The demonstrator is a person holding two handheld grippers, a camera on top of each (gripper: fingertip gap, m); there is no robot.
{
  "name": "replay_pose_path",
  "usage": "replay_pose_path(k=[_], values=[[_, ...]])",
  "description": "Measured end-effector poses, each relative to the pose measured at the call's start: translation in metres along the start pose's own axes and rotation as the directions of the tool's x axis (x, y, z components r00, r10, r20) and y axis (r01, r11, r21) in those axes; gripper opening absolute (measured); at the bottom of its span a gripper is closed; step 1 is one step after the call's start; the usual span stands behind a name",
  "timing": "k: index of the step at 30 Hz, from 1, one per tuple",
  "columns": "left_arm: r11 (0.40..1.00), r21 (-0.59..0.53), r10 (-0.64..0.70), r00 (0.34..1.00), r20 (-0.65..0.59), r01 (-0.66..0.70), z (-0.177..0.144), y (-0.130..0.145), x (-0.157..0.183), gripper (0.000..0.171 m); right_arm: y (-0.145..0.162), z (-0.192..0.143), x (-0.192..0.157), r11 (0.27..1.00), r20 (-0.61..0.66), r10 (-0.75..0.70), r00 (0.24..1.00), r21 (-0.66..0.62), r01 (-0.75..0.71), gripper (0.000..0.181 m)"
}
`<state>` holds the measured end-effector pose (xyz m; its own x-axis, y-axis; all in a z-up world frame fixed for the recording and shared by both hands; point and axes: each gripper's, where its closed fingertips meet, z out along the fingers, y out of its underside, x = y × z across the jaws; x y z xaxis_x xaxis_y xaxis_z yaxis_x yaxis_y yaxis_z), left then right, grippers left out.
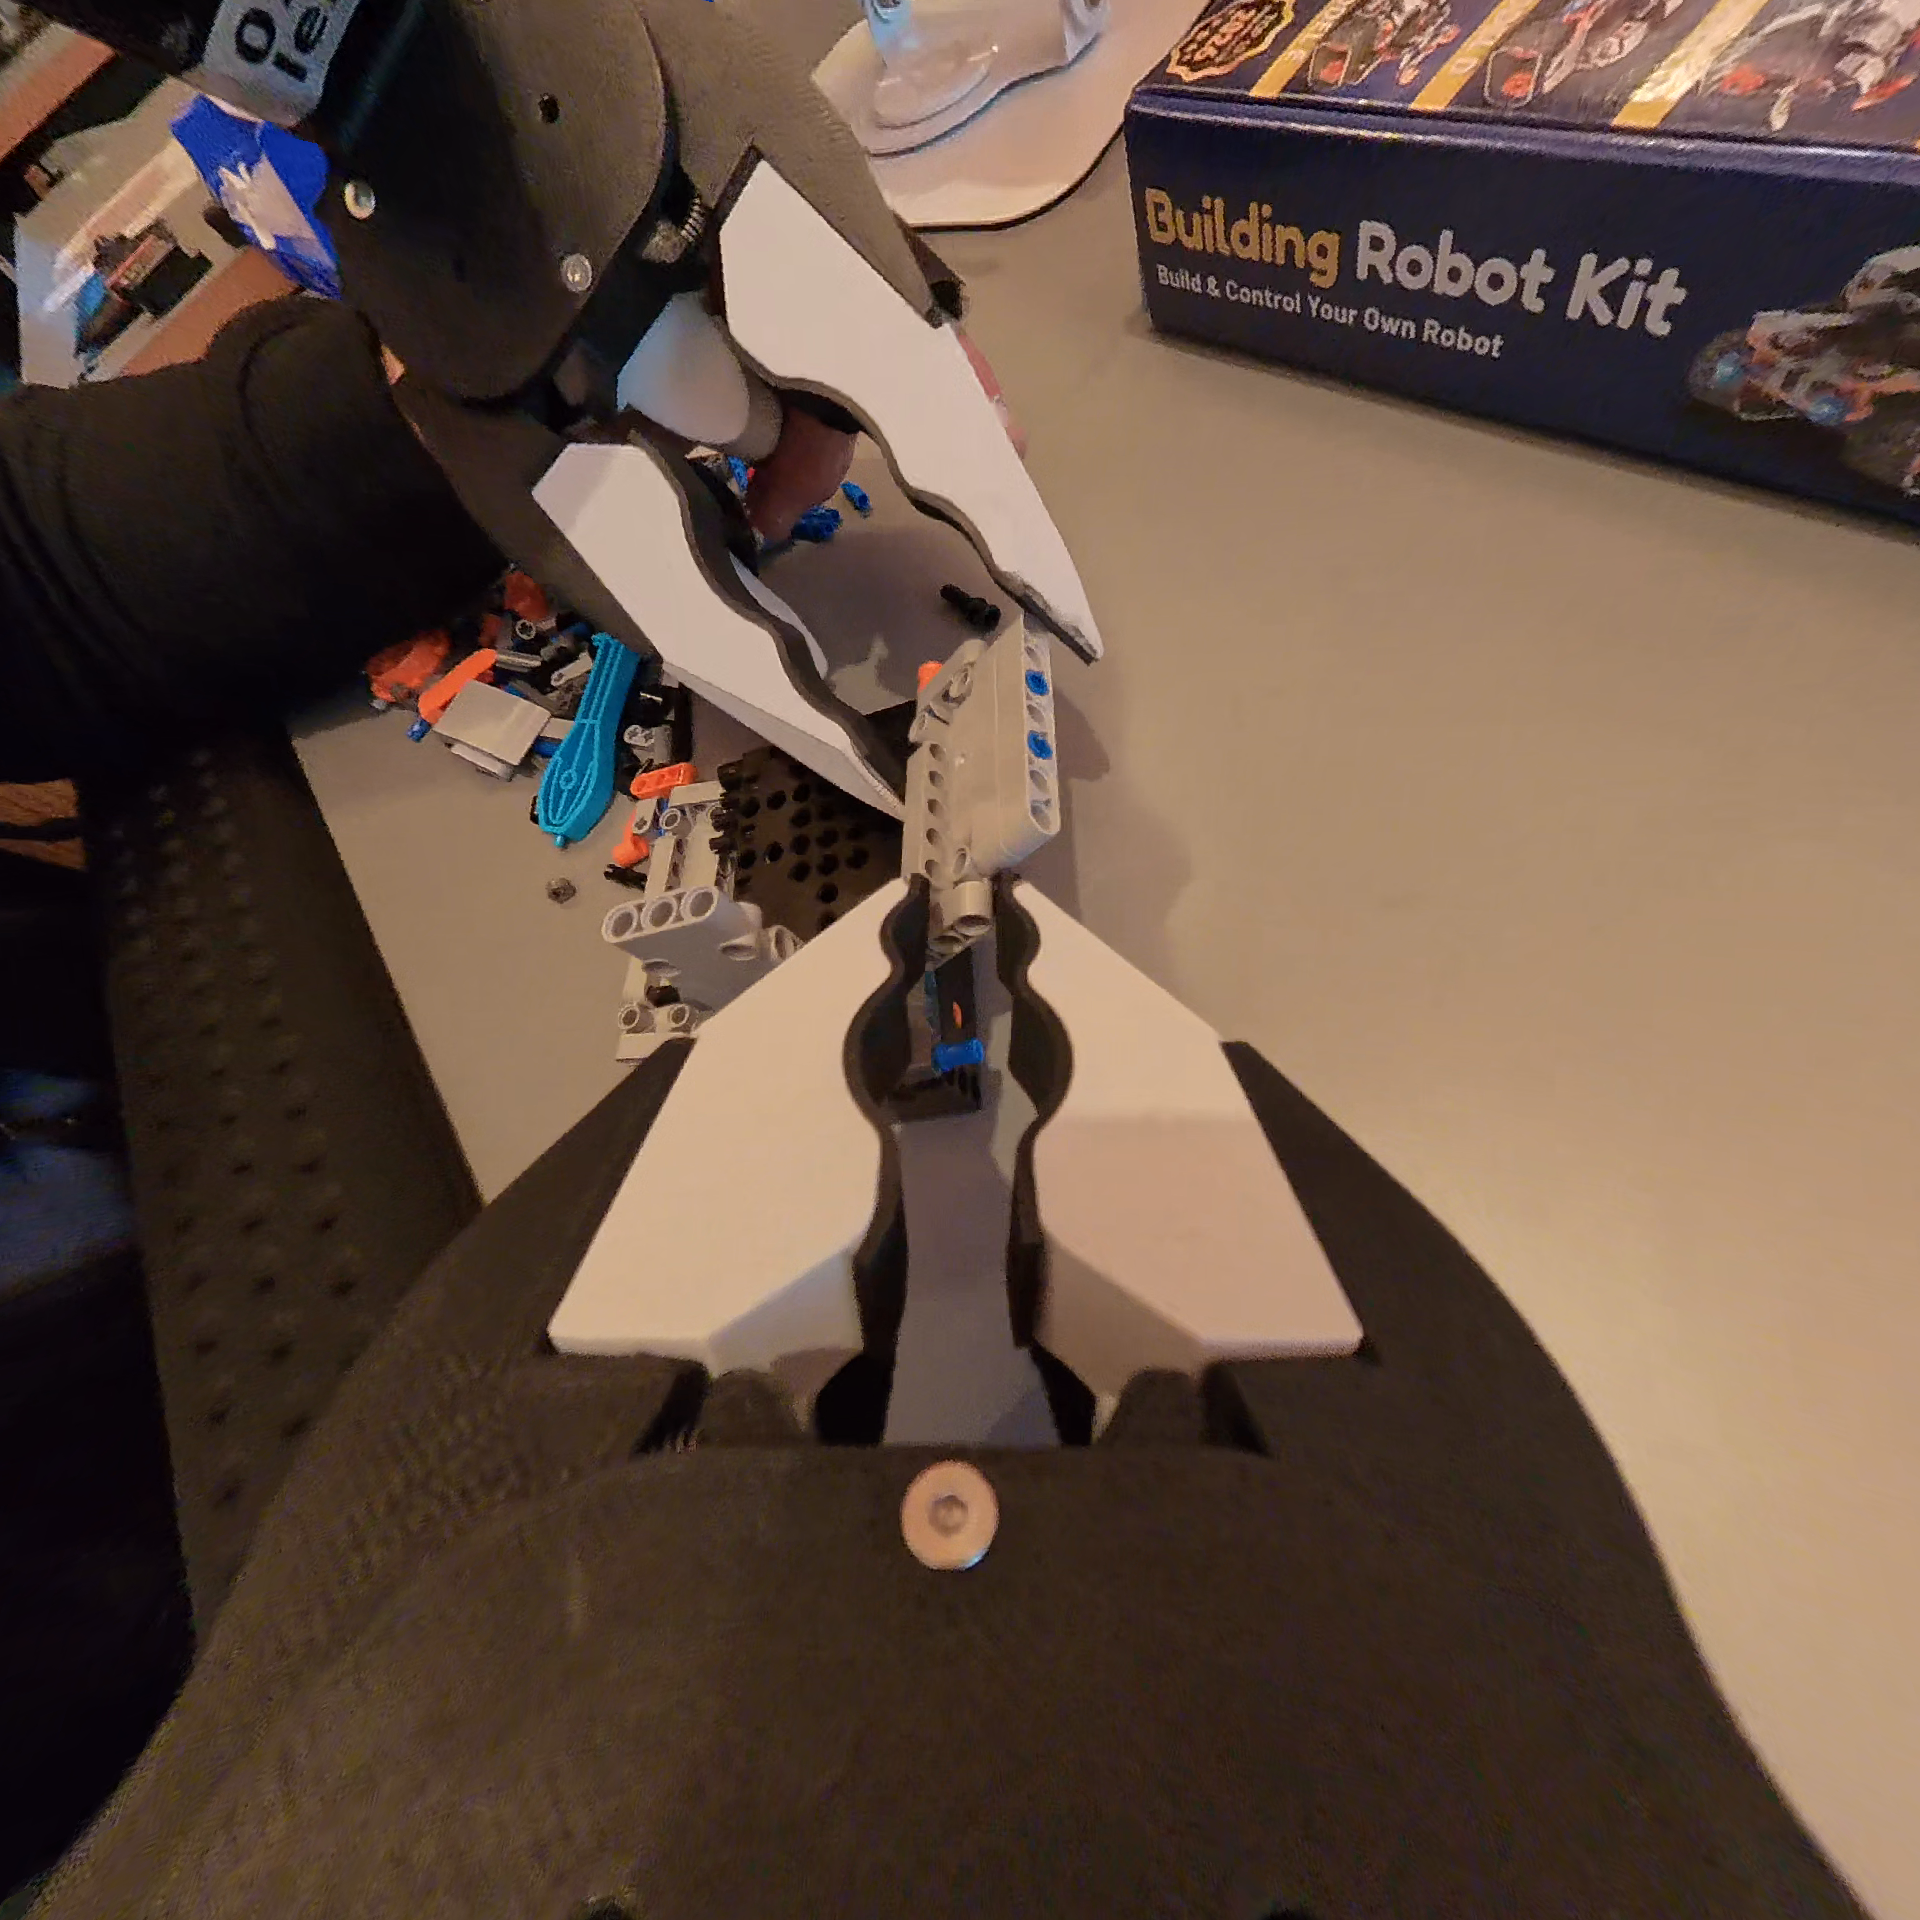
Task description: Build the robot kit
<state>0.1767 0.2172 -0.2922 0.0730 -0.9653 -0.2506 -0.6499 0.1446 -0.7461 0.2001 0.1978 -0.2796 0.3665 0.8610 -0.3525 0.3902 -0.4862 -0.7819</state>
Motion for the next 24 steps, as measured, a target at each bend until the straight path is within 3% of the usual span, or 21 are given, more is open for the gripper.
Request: replay_pose_path(k=[3,7,12,19,22,24], values=[[1.000,-0.026,-0.002,0.999,0.044,0.003,-0.004,-0.001,-0.006,0.056,0.000,-0.001,0.001,1.000,-0.014,-0.018,1.000,0.001,0.018,0.008],[0.996,-0.042,0.082,0.991,0.103,-0.078,-0.022,-0.017,-0.002,0.059,-0.002,-0.003,0.004,1.000,-0.012,-0.004,1.000,0.018,0.004,0.007],[0.978,-0.073,0.192,0.979,-0.071,-0.197,-0.027,-0.033,0.056,0.049,-0.003,-0.001,0.001,1.000,0.003,-0.009,1.000,0.018,0.009,0.007],[0.959,-0.169,0.199,0.965,-0.171,-0.228,0.005,-0.004,0.089,0.057,-0.002,0.002,-0.004,0.994,-0.027,-0.109,0.994,-0.002,0.109,0.008],[0.973,-0.122,0.175,0.969,-0.174,-0.198,0.005,-0.010,0.089,0.037,-0.005,0.001,-0.002,0.985,-0.064,-0.170,0.983,-0.006,0.170,0.007],[0.971,-0.104,0.197,0.967,-0.163,-0.215,0.005,-0.011,0.090,0.032,-0.006,0.001,0.001,0.979,-0.090,-0.203,0.975,-0.019,0.202,0.008]])
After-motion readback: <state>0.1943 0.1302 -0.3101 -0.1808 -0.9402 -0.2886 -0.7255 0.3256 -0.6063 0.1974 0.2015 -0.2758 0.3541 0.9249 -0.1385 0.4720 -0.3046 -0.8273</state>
